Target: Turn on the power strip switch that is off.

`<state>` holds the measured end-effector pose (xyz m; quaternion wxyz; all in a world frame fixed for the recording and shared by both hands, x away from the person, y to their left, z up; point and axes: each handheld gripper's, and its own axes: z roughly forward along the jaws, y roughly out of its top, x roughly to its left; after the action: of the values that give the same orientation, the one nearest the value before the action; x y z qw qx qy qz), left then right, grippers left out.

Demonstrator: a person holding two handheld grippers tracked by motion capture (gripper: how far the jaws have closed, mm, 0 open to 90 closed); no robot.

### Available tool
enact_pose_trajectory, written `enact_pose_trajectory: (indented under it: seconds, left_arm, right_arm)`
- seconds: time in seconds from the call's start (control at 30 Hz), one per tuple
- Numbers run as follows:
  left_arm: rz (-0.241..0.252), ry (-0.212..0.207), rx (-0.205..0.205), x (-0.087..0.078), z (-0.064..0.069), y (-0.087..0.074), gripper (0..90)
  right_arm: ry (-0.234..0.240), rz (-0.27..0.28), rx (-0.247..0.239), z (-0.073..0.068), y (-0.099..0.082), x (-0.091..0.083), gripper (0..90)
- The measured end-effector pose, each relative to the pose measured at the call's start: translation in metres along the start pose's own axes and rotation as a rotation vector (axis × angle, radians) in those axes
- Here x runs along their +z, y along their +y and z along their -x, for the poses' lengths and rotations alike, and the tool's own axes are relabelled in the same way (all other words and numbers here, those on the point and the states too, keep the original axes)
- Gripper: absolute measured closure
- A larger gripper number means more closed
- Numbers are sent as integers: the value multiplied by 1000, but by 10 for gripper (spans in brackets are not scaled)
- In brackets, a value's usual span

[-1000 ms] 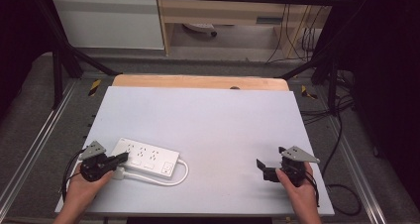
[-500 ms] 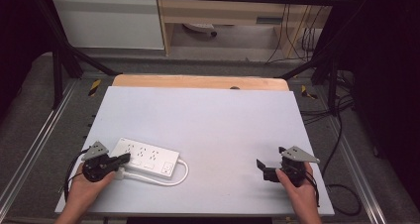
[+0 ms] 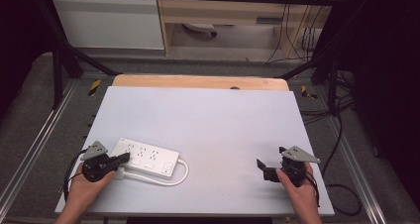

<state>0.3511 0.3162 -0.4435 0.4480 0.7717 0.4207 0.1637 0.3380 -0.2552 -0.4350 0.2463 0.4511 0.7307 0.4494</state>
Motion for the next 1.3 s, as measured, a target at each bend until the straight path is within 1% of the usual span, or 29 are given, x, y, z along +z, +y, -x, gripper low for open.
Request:
enact_pose_trajectory:
  seconds: [0.27, 0.33, 0.47, 0.53, 0.67, 0.73, 1.03, 1.3]
  left_arm:
    - [14, 3, 1, 0, 0, 1, 900]
    - [16, -5, -1, -1, 0, 1, 900]
    - [23, -8, -2, -1, 1, 1, 900]
    - [28, -2, 1, -1, 1, 2, 900]
    - [36, -11, -5, -2, 2, 2, 900]
    - [43, -5, -4, -2, 2, 2, 900]
    - [64, -17, -7, -3, 4, 4, 864]
    - [81, -26, -1, -3, 6, 5, 825]
  right_arm:
    - [0, 0, 0, 0, 0, 0, 35]
    - [0, 1, 0, 0, 0, 0, 35]
    - [0, 0, -3, 0, 0, 0, 35]
    - [1, 0, -1, 0, 0, 0, 35]
    - [0, 0, 1, 0, 0, 0, 35]
    - [-1, 0, -2, 0, 0, 0, 35]
    - [-2, -1, -5, 0, 0, 0, 35]
    - [-2, -2, -4, 0, 0, 0, 35]
